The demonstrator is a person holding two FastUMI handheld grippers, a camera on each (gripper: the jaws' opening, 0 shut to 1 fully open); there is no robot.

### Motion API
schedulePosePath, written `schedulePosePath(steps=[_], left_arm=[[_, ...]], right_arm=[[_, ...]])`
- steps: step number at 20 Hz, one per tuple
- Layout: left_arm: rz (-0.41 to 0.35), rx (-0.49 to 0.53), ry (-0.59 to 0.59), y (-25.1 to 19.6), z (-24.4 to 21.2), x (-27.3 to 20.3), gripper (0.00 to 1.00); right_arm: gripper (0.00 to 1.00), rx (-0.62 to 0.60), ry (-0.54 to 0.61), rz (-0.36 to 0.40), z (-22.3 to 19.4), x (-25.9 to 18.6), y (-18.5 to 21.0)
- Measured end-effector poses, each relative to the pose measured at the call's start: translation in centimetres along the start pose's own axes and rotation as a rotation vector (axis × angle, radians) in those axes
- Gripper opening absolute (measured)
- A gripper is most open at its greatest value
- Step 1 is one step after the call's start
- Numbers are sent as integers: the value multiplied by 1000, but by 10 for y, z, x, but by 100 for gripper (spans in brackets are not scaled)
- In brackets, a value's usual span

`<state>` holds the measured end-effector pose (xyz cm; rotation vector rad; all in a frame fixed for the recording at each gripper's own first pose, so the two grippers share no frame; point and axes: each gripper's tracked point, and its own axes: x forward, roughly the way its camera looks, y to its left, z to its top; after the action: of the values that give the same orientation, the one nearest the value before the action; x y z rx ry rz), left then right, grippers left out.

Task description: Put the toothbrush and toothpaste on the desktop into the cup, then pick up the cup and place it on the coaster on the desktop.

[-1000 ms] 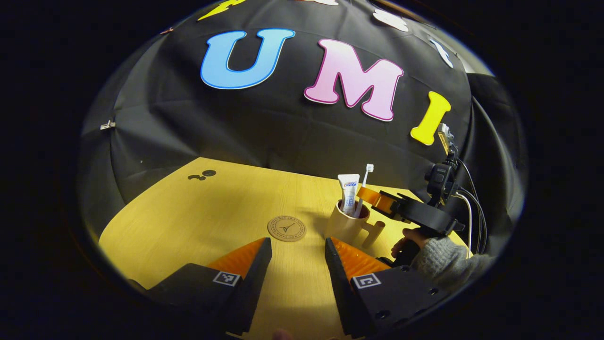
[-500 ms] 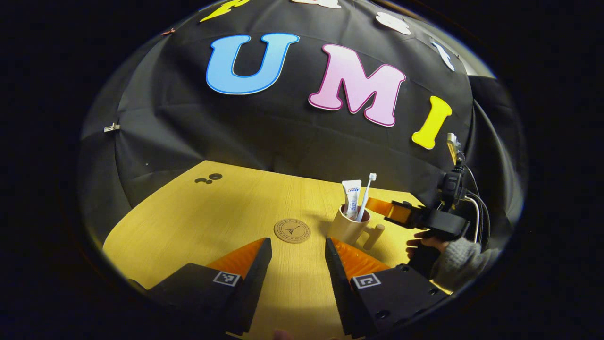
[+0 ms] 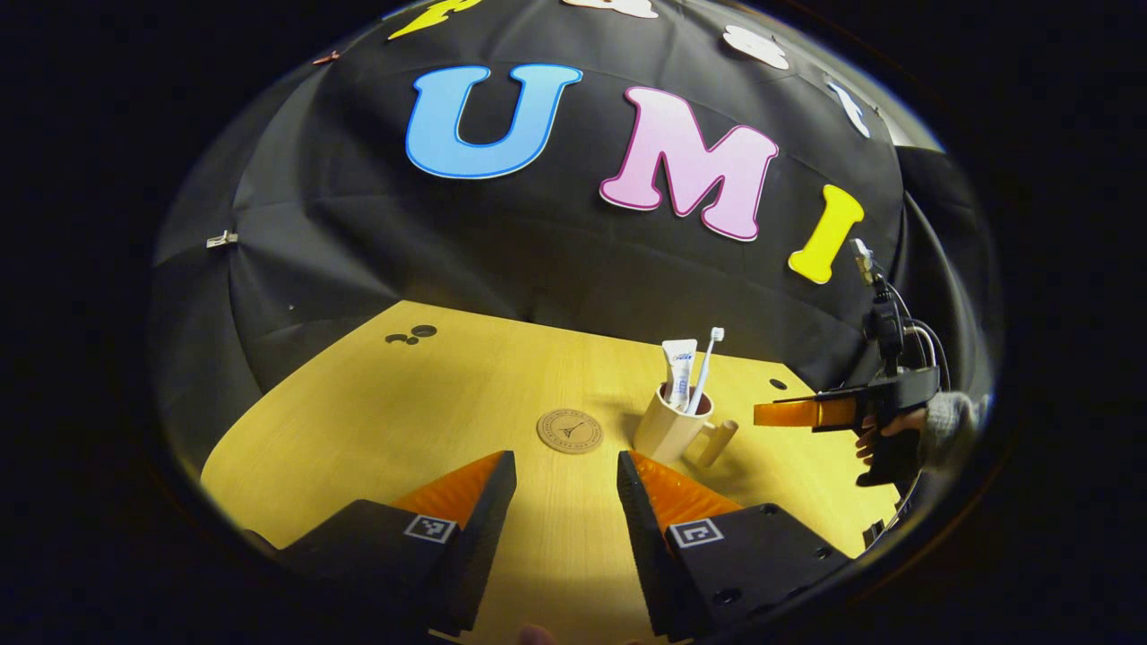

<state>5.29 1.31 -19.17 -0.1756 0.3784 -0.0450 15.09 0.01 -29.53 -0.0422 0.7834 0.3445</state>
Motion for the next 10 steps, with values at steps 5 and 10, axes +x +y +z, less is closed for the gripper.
schedulePosePath(steps=[5,10], left_arm=[[54,1,1,23,-7,-6,72],[89,-27,13,41,-16,-16,72]], right_arm=[[73,-99,184,81,-17,29,15],[72,-161,325,95,-41,61,26]])
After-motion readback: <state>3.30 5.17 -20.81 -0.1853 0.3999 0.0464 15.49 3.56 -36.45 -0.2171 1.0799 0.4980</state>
